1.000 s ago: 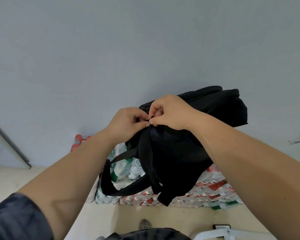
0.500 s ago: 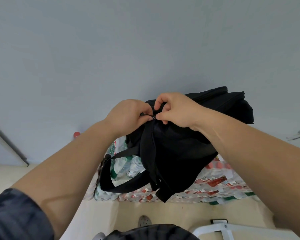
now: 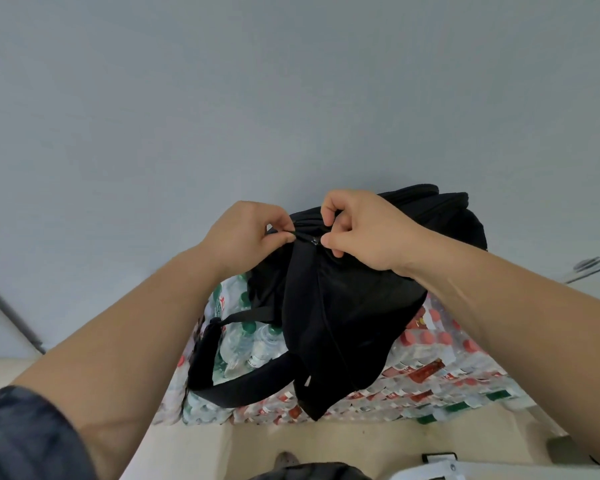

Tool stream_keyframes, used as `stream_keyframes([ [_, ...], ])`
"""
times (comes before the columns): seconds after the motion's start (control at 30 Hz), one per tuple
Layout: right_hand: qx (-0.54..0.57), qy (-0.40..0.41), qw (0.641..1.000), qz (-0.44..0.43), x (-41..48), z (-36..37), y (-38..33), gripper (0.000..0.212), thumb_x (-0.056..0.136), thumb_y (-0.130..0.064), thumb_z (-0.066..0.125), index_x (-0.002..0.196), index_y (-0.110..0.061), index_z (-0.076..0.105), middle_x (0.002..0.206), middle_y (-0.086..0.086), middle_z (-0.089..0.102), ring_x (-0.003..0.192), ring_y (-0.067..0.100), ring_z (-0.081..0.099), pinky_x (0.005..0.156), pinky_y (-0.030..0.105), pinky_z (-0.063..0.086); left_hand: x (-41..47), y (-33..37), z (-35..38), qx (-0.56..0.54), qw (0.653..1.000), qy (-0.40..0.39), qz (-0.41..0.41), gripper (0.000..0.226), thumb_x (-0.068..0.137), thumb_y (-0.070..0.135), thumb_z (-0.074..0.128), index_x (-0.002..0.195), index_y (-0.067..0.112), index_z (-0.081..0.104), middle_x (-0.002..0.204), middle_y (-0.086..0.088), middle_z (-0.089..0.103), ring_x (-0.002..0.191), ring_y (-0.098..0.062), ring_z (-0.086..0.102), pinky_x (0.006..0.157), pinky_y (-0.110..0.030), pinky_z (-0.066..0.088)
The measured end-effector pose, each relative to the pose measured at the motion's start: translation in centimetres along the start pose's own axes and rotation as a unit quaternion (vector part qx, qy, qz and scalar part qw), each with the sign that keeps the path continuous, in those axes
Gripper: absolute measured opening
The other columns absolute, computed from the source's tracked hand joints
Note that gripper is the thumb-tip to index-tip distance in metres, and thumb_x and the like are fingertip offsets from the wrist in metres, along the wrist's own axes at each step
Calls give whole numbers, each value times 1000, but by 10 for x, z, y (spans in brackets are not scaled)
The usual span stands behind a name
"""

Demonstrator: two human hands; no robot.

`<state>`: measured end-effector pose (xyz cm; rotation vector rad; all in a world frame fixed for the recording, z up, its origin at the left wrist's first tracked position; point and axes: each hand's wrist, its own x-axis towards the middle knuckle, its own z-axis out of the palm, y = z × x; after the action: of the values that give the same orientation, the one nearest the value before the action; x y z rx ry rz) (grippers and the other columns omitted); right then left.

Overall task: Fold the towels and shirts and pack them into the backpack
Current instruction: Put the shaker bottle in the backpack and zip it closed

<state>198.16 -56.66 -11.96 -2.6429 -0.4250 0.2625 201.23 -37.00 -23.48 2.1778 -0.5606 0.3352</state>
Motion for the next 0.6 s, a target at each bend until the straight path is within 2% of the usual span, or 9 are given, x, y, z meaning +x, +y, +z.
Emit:
stream_keyframes([
  [0.07,4,-1,1000,5,-2,2,0,18,89,-10,66,93,-22,53,68,2,73,51,2,51,61,28,43,-2,5,-2,-5,1000,-10,1,9,88,18,74,97,21,75,77,25,58,68,14,54,64,-14,36],
  [0.13,15,-8,1000,7,-5,5,0,19,89,-10,66,94,-22,52,69,3,73,52,4,51,62,30,44,-4,12,-5,1,998,-46,35,24,89,12,70,111,21,73,93,20,63,76,22,51,68,-2,33],
  [0.2,22,-15,1000,4,-8,7,-1,19,89,-9,66,94,-21,51,70,5,73,49,4,48,58,26,42,-5,17,-9,17,994,-88,59,29,91,11,67,116,22,73,104,13,67,80,24,49,71,0,32],
  [0.33,4,-19,1000,-20,-10,10,-4,20,87,-7,65,91,-21,51,68,5,71,46,2,48,49,14,36,-4,26,-10,37,989,-124,68,23,90,19,71,111,25,75,95,19,60,79,8,52,75,-9,35],
  [0.43,10,-5,1000,-22,-10,9,-6,22,85,-5,64,90,-22,50,66,5,70,47,2,49,51,16,38,-2,30,-6,65,989,-102,81,19,87,20,73,105,23,76,94,11,66,82,-5,51,77,-25,42],
  [0.6,3,-5,1000,-20,-14,2,-3,22,87,-7,64,90,-24,51,68,5,70,47,3,49,51,18,41,-3,28,-2,63,993,-55,88,10,88,23,74,96,19,76,87,9,68,73,-8,52,70,-28,45],
])
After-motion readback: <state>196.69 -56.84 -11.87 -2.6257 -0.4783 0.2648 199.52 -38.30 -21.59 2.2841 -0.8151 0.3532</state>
